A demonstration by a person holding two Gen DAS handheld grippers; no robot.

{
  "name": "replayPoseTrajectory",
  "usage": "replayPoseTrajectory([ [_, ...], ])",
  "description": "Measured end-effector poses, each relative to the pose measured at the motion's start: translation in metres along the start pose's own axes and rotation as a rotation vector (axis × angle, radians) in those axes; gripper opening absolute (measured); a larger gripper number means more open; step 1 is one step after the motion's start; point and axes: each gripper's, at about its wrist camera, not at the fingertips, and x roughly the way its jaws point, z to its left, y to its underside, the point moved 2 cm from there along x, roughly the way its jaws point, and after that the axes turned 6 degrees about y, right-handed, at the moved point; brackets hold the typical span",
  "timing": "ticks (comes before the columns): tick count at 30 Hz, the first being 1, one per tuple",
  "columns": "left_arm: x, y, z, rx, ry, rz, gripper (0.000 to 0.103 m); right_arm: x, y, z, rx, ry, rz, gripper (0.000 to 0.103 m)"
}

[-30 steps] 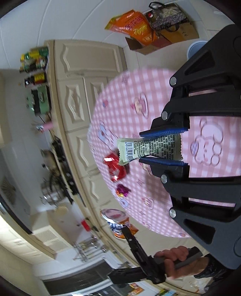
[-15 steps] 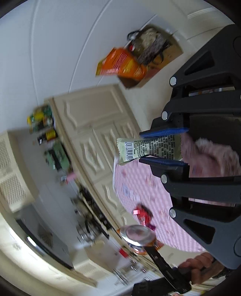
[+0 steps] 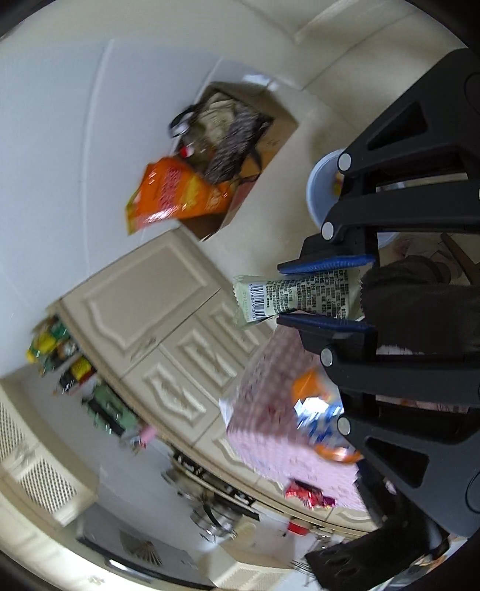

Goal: Collect trash
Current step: 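Carry the orange can and small wrapper over the blue bin, then open both tools to drop the items into the blue bin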

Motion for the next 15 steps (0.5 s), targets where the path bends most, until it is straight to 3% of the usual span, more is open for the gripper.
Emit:
replayPoseTrajectory([
  [5, 0.074, 0.014, 0.005, 0.001, -0.036, 0.160, 0.031, 0.045, 0.005, -0.027, 0.049, 0.002, 0.088, 0.022],
  [12, 0.145, 0.019, 0.011, 0.047, -0.092, 0.302, 0.033, 0.102, 0.013, -0.053, 0.133, -0.009, 0.193, 0.027],
  [13, 0.154, 0.019, 0.011, 0.055, -0.118, 0.326, 0.043, 0.107, 0.015, -0.057, 0.155, -0.011, 0.209, 0.028],
  [14, 0.161, 0.019, 0.014, 0.056, -0.157, 0.346, 0.067, 0.112, 0.017, -0.061, 0.174, -0.014, 0.223, 0.033],
  [15, 0.161, 0.021, 0.014, 0.056, -0.173, 0.343, 0.076, 0.115, 0.019, -0.065, 0.192, -0.008, 0.229, 0.064],
])
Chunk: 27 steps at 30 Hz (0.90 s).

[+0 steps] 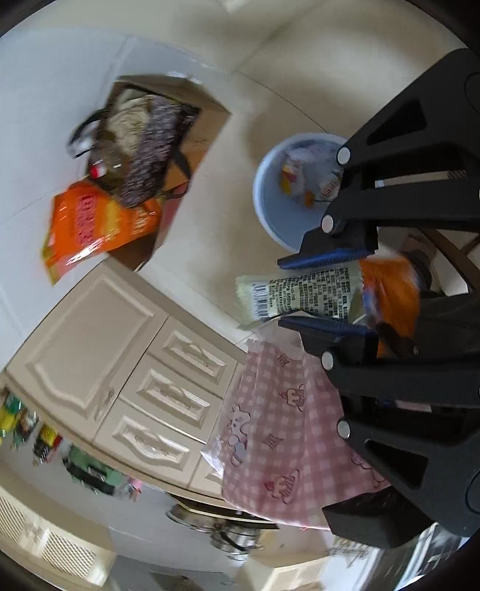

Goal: Collect trash
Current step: 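Open both tools to drop the items into the blue bin, then move both open tools back over the pink table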

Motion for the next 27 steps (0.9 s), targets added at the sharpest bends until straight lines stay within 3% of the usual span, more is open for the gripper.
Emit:
replayPoseTrajectory([
  [1, -0.002, -0.001, 0.001, -0.003, -0.025, -0.027, 0.082, -0.001, 0.001, -0.002, 0.003, 0.011, -0.011, 0.079],
  [2, -0.004, -0.001, -0.001, 0.000, -0.034, -0.045, 0.084, -0.003, 0.002, -0.003, 0.002, 0.015, -0.022, 0.084],
  [4, -0.008, 0.000, -0.001, 0.009, -0.044, -0.050, 0.087, -0.006, 0.005, -0.006, 0.011, 0.011, -0.027, 0.085],
  [6, -0.012, 0.003, -0.001, 0.010, -0.060, -0.055, 0.087, -0.011, 0.006, -0.009, 0.027, 0.021, -0.044, 0.097],
  [17, -0.078, 0.019, 0.001, -0.043, -0.016, -0.175, 0.087, -0.043, 0.011, -0.006, 0.048, 0.084, -0.115, 0.097],
  [27, -0.175, 0.035, -0.005, -0.014, 0.028, -0.374, 0.090, -0.090, 0.013, 0.061, -0.067, 0.052, -0.210, 0.097],
])
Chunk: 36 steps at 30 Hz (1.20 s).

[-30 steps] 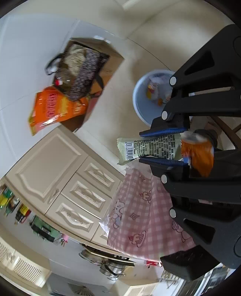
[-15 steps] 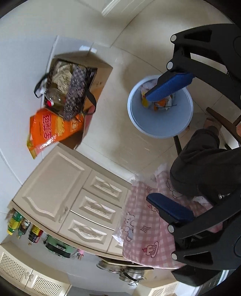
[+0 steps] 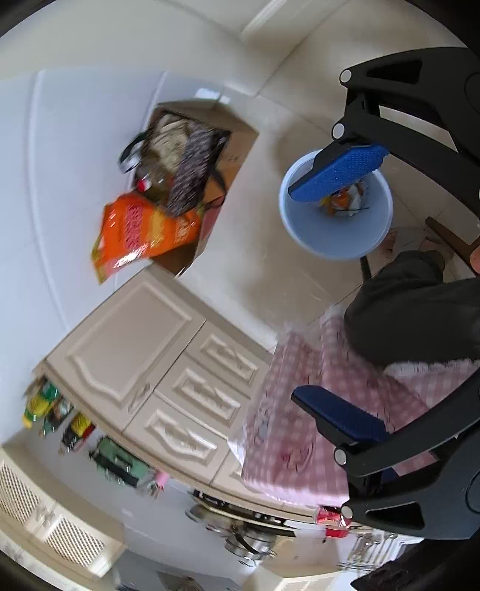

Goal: Collect trash
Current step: 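Move both open tools back over the pink table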

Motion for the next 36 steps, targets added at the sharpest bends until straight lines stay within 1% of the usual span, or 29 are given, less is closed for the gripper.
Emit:
replayPoseTrajectory([
  [4, -0.035, -0.006, 0.009, -0.020, 0.005, -0.067, 0.093, -0.026, -0.006, 0.036, -0.064, -0.022, -0.053, 0.097],
  [7, -0.063, -0.010, 0.018, -0.035, -0.004, -0.119, 0.095, -0.045, -0.008, 0.063, -0.108, -0.050, -0.090, 0.097],
  [12, -0.115, -0.013, 0.042, -0.077, -0.062, -0.222, 0.096, -0.072, -0.006, 0.113, -0.197, -0.088, -0.138, 0.097],
  [15, -0.142, -0.010, 0.063, -0.116, -0.090, -0.268, 0.096, -0.084, -0.001, 0.145, -0.260, -0.110, -0.159, 0.097],
  [18, -0.174, -0.005, 0.088, -0.159, -0.146, -0.324, 0.097, -0.092, 0.009, 0.181, -0.326, -0.136, -0.164, 0.097],
  [24, -0.223, 0.010, 0.134, -0.243, -0.248, -0.404, 0.097, -0.104, 0.034, 0.250, -0.466, -0.179, -0.186, 0.097],
  [26, -0.241, 0.018, 0.150, -0.278, -0.298, -0.428, 0.097, -0.106, 0.042, 0.270, -0.502, -0.204, -0.186, 0.097],
  [27, -0.252, 0.024, 0.160, -0.304, -0.336, -0.446, 0.097, -0.109, 0.048, 0.283, -0.526, -0.221, -0.190, 0.097],
  [30, -0.274, 0.036, 0.181, -0.352, -0.390, -0.478, 0.097, -0.113, 0.065, 0.318, -0.593, -0.229, -0.218, 0.097],
  [32, -0.288, 0.045, 0.196, -0.391, -0.422, -0.504, 0.097, -0.115, 0.075, 0.336, -0.622, -0.233, -0.236, 0.097],
  [34, -0.303, 0.055, 0.210, -0.426, -0.453, -0.531, 0.097, -0.115, 0.084, 0.353, -0.644, -0.255, -0.259, 0.097],
  [36, -0.314, 0.065, 0.221, -0.445, -0.493, -0.560, 0.097, -0.113, 0.092, 0.368, -0.654, -0.293, -0.260, 0.097],
])
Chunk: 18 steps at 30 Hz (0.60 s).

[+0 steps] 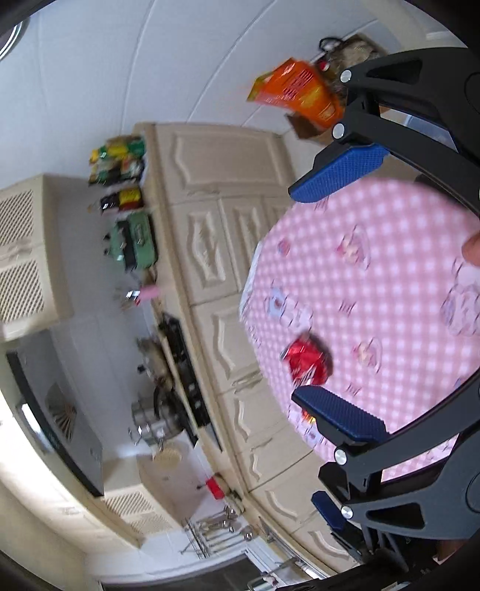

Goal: Collect trash
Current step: 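Move both open tools back over the pink table, then grasp the yellow-purple candy wrapper with left tool while right tool grasps crushed red can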

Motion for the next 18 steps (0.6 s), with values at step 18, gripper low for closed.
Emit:
replayPoseTrajectory([
  [18, 0.015, 0.015, 0.135, -0.057, -0.252, -0.016, 0.097, 0.111, 0.036, 0.108, -0.268, -0.083, 0.178, 0.097],
])
